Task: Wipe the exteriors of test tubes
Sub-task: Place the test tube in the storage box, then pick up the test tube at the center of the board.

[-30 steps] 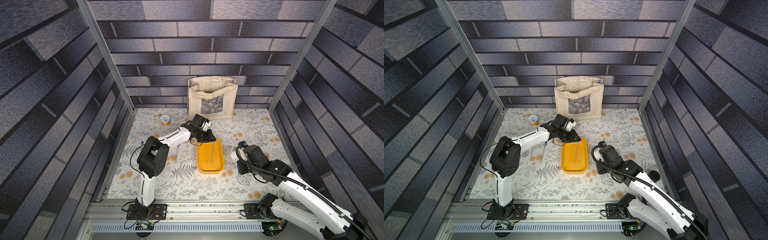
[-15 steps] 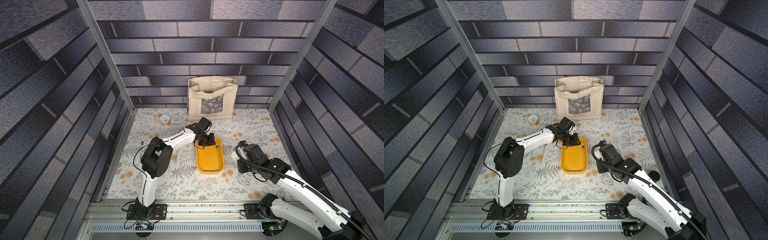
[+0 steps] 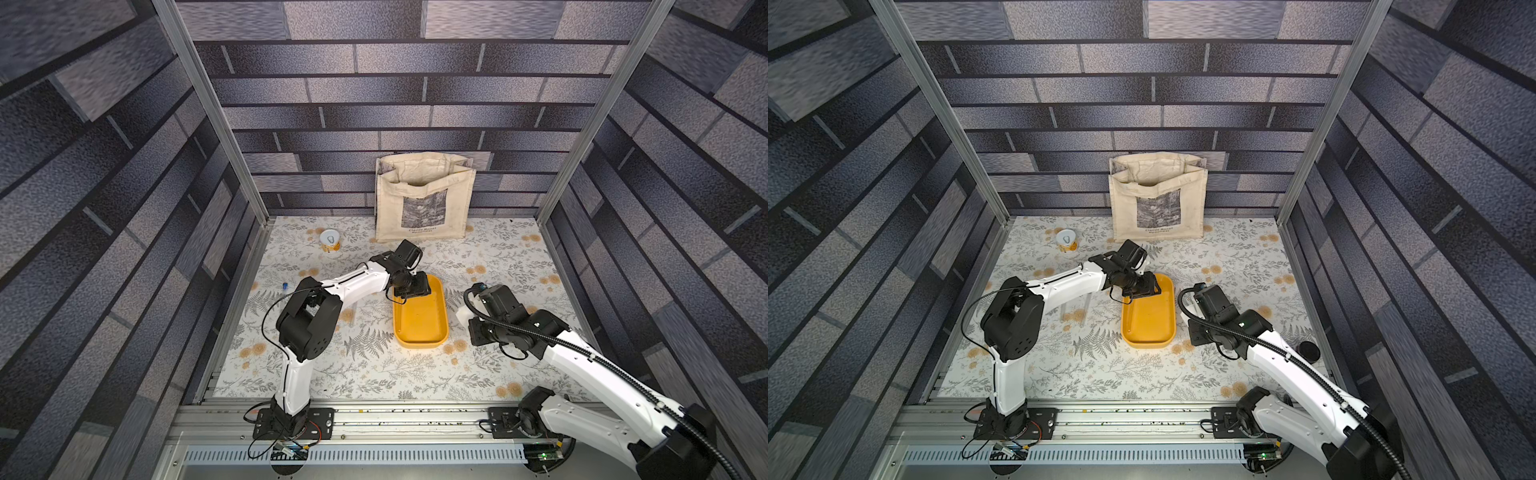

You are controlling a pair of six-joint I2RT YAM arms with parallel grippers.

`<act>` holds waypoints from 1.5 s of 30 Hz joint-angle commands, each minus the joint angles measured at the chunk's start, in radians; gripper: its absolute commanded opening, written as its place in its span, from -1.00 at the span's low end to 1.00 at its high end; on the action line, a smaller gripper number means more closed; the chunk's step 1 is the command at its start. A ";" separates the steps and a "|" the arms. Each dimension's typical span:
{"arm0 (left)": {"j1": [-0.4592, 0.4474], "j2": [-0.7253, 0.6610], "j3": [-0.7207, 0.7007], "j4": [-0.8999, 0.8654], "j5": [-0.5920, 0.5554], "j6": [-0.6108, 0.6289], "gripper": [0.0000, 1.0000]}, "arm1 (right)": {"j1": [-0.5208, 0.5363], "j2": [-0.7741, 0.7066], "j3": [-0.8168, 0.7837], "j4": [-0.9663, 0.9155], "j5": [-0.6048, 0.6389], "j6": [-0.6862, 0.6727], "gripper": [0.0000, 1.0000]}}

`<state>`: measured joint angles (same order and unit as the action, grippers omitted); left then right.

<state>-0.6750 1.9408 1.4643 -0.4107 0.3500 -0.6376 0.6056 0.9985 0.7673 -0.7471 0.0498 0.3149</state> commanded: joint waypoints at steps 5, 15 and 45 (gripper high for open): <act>0.037 -0.276 -0.102 -0.053 -0.163 0.090 0.96 | -0.063 0.108 -0.008 0.060 -0.055 0.015 -1.00; 0.225 -0.482 -0.327 -0.155 -0.223 0.180 1.00 | -0.125 0.286 0.038 0.082 -0.119 -0.010 -1.00; 0.312 -0.117 -0.125 -0.235 -0.386 0.307 0.97 | -0.186 0.335 0.007 0.080 -0.166 -0.027 -1.00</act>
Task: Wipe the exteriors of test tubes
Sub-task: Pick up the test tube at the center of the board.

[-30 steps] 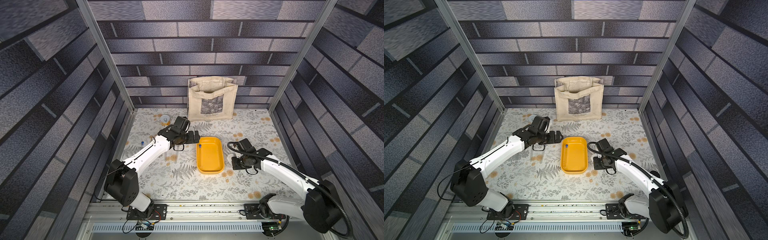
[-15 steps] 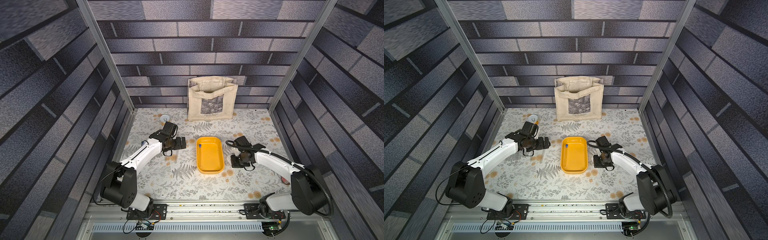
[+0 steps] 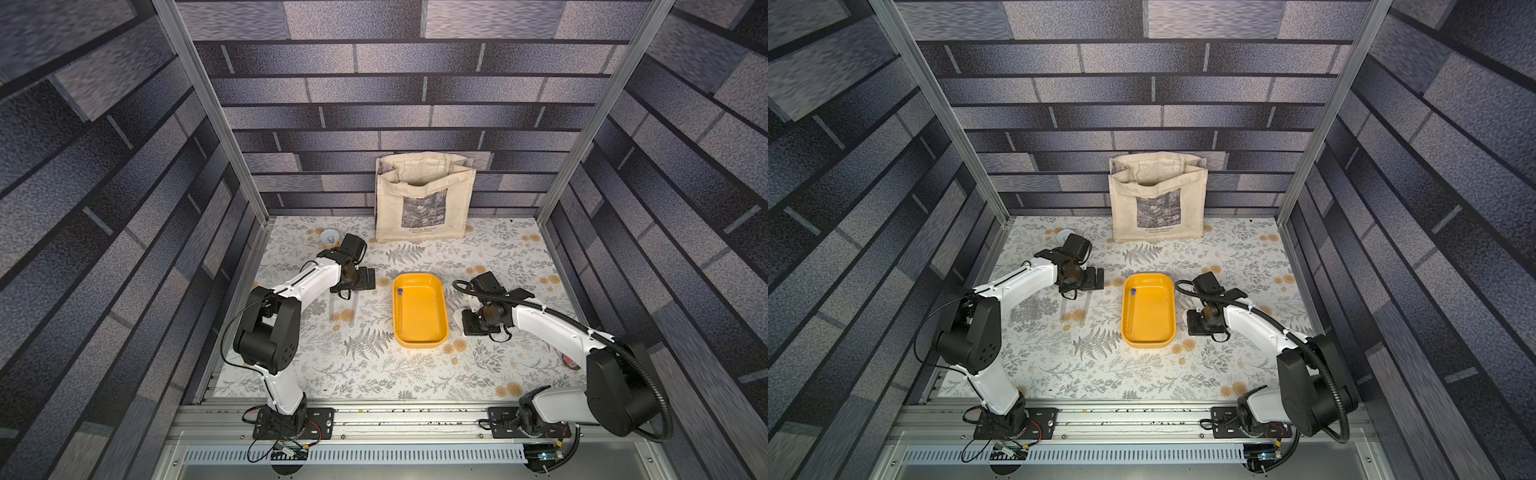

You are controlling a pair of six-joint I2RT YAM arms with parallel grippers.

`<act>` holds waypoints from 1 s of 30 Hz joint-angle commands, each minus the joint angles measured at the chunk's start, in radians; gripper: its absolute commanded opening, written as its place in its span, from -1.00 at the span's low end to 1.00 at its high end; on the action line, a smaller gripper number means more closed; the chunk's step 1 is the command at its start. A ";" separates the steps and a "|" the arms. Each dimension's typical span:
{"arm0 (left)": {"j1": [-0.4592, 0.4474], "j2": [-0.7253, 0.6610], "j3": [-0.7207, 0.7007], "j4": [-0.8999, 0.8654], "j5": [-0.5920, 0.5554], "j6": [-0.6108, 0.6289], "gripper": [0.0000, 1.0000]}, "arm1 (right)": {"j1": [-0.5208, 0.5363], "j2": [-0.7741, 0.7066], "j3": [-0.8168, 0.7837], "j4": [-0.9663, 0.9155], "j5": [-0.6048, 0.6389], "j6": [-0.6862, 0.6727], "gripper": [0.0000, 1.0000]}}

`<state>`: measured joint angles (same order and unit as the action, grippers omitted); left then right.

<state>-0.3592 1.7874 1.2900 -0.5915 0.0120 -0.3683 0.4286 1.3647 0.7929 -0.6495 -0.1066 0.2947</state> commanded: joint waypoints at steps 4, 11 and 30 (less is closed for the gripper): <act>-0.009 0.107 0.111 -0.079 -0.075 0.052 0.69 | -0.013 -0.055 -0.033 -0.020 -0.012 -0.008 -1.00; -0.017 0.208 0.191 -0.104 -0.097 0.062 0.27 | -0.020 -0.073 -0.041 -0.024 -0.020 -0.008 -1.00; -0.009 0.291 0.218 -0.122 -0.103 0.063 -0.05 | -0.020 -0.176 -0.053 0.026 -0.150 -0.008 -1.00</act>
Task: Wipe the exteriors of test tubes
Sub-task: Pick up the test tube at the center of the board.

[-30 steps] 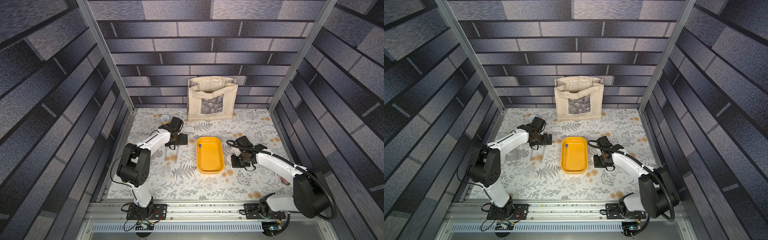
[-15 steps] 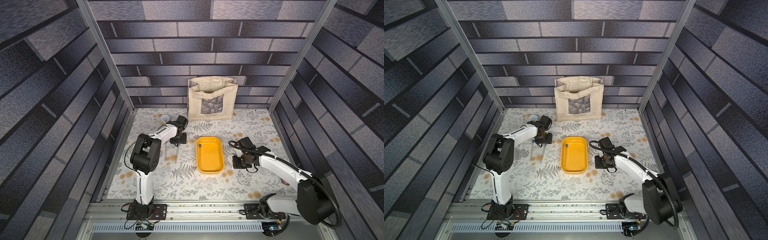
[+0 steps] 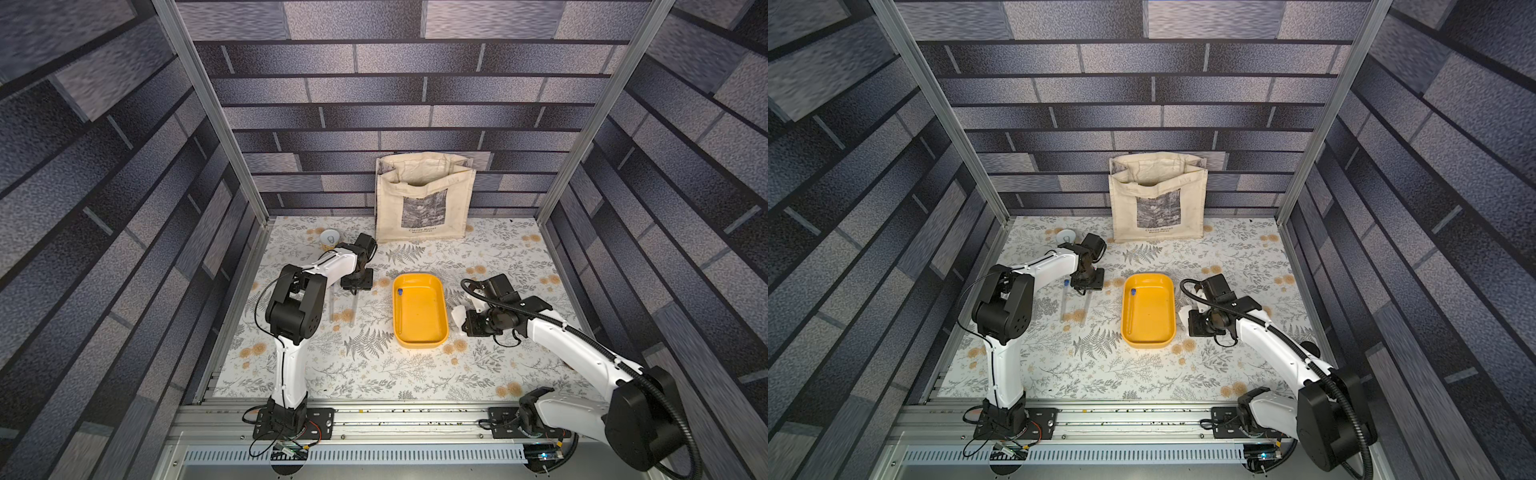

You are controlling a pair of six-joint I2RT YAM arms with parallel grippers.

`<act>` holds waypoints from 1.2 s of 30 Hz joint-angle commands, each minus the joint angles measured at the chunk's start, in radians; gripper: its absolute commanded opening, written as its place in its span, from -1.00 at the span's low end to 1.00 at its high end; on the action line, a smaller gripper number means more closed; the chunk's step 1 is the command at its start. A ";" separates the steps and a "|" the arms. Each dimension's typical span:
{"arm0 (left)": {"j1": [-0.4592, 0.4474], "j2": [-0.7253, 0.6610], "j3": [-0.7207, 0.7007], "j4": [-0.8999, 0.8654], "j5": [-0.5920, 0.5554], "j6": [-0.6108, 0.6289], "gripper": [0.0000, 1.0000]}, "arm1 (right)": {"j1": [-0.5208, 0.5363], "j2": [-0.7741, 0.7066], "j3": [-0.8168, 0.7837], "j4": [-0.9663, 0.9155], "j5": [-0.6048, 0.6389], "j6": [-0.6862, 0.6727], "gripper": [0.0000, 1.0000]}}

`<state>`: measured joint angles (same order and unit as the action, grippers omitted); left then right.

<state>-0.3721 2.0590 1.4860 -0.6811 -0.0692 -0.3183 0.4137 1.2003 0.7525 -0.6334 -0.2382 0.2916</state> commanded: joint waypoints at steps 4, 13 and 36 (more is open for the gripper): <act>0.007 0.031 0.025 -0.035 -0.025 0.018 -0.11 | -0.004 -0.013 -0.012 0.011 -0.019 -0.004 -1.00; 0.014 0.038 0.007 -0.036 -0.011 0.015 -0.41 | -0.004 -0.015 -0.013 0.015 -0.018 -0.002 -1.00; -0.013 -0.196 0.019 -0.066 0.128 -0.002 -0.69 | 0.017 -0.064 0.082 0.023 -0.148 -0.061 -1.00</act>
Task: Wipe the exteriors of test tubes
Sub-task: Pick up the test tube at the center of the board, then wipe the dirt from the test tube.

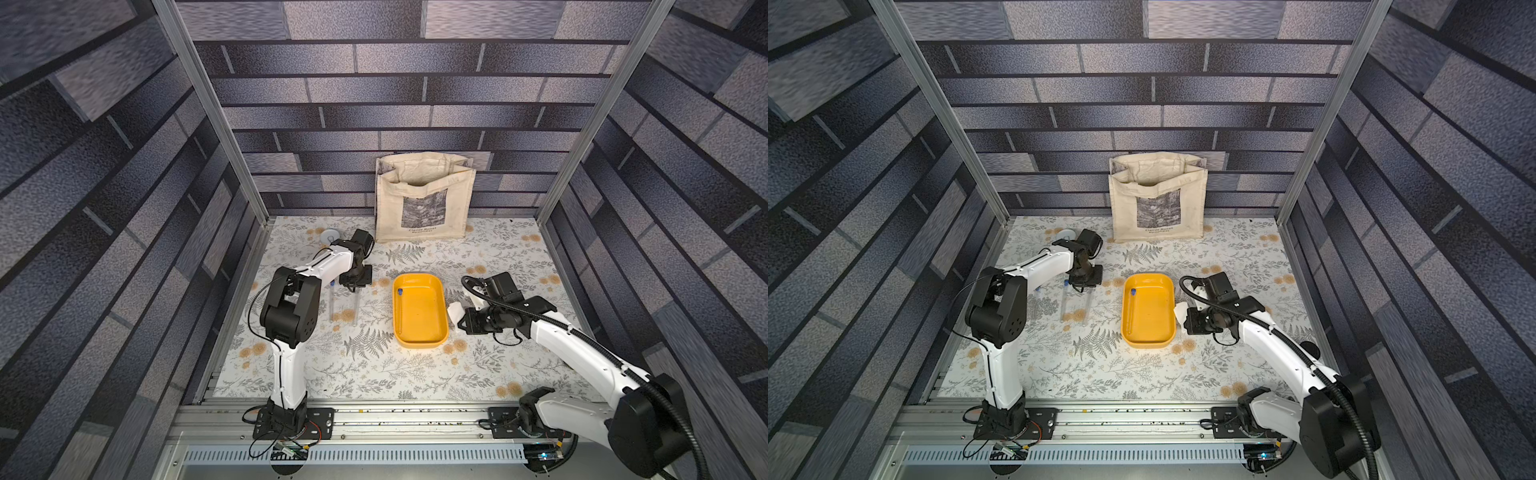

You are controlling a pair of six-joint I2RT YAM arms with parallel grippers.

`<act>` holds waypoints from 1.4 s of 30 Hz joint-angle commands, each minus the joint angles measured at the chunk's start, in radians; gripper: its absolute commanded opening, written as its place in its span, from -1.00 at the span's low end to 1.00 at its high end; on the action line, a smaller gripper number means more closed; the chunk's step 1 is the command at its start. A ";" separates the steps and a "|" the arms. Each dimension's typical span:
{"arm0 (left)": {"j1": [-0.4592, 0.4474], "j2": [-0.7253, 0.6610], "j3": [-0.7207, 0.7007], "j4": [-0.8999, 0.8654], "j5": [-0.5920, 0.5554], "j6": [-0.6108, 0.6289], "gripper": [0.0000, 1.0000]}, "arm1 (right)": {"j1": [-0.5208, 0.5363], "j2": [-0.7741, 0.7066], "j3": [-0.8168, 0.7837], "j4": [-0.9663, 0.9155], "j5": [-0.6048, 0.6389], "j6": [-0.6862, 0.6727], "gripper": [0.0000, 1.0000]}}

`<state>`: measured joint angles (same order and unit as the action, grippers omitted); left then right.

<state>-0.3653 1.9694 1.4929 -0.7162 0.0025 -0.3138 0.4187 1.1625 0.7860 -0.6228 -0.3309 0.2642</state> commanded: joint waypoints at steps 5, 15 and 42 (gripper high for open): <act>-0.078 -0.189 0.012 0.012 0.165 -0.020 -0.69 | 0.106 -0.019 0.087 0.063 -0.106 -0.049 -1.00; -0.141 -0.288 -0.089 0.258 0.423 -0.144 -0.64 | 0.279 0.001 0.078 0.232 -0.063 -0.068 -1.00; -0.184 -0.289 -0.178 0.448 0.667 -0.262 -0.65 | 0.400 0.128 0.113 0.329 0.299 -0.465 -1.00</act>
<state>-0.5430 1.7065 1.3270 -0.2913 0.6357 -0.5606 0.8162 1.2678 0.8497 -0.3058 -0.0669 -0.1623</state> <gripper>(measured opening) 0.185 0.054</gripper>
